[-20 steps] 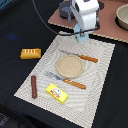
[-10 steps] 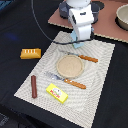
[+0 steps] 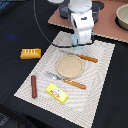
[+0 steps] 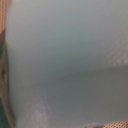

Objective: Interact with the objects in diverse but meaningful ways.

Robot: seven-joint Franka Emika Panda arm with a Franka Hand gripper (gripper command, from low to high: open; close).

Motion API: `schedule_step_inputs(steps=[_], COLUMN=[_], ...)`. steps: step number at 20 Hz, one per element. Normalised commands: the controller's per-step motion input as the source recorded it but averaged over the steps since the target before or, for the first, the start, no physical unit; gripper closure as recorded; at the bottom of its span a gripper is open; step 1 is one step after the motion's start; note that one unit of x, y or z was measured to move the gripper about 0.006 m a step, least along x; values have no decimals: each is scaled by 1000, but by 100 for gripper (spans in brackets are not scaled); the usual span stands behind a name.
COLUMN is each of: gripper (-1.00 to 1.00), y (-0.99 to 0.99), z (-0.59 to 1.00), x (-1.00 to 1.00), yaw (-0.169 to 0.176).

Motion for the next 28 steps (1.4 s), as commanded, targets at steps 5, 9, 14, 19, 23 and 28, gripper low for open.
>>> schedule_step_inputs(steps=[5, 9, 14, 19, 23, 28], gripper=[-100, -100, -100, -100, -100, -100], y=[45, -54, -314, -387, -378, -390], z=[690, 928, 427, 415, 541, 403], x=[-5, -174, -615, -738, -749, -769], yaw=[-17, -9, 0, -20, -40, -51])
